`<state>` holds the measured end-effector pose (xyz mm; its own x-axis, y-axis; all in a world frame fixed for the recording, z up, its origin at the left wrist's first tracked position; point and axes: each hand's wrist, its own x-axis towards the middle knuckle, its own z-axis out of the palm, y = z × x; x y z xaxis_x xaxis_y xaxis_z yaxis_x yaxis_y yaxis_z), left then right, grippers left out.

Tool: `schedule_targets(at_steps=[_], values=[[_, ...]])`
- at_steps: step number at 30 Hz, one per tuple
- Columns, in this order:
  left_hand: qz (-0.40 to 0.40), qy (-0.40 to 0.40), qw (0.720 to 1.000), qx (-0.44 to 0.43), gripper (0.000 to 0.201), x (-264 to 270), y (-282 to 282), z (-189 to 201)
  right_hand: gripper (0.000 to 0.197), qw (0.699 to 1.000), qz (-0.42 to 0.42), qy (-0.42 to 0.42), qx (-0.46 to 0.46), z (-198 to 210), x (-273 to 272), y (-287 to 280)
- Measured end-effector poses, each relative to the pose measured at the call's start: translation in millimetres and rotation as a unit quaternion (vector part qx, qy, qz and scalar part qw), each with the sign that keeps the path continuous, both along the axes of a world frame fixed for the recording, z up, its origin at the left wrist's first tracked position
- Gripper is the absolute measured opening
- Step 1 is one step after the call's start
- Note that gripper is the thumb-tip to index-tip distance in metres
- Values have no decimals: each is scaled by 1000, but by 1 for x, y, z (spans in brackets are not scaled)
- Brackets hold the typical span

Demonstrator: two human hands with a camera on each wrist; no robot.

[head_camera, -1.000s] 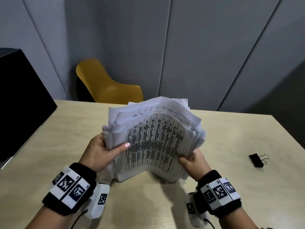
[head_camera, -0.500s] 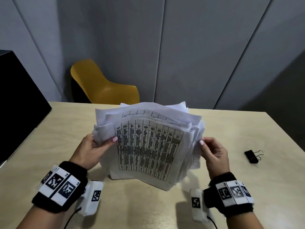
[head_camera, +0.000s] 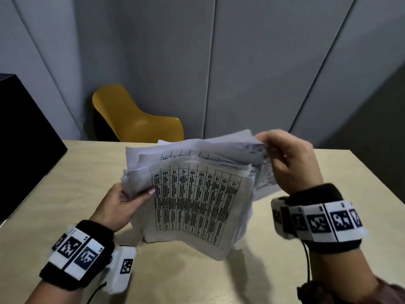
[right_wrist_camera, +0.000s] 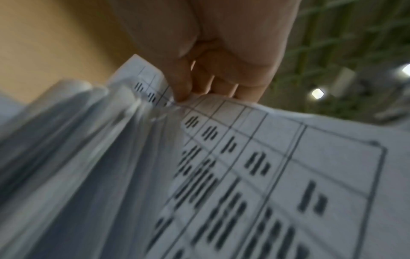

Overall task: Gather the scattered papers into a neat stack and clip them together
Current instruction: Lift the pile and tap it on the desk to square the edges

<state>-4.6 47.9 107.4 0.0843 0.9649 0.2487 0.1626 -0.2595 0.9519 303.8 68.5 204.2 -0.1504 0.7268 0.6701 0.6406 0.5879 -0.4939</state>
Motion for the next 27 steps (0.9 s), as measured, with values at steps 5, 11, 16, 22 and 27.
schedule_targets(at_steps=[5, 11, 16, 22, 27], values=[[8, -33, 999, -6, 53, 2, -2, -2, 30, 978, 8, -210, 22, 40, -51, -5], [2, -14, 1000, 22, 34, 11, -5, -1, 28, 942, 54, -332, -6, 27, -95, -6], [29, -1, 999, 32, 38, 2, -4, -7, 72, 997, 34, -39, 63, -1, -54, -3], [33, -33, 999, 6, 23, 7, -8, -7, 138, 883, 118, 271, -366, -94, -17, 9], [135, 7, 990, 38, 17, 11, -4, -6, 25, 899, 121, 303, -292, -100, -28, 15]])
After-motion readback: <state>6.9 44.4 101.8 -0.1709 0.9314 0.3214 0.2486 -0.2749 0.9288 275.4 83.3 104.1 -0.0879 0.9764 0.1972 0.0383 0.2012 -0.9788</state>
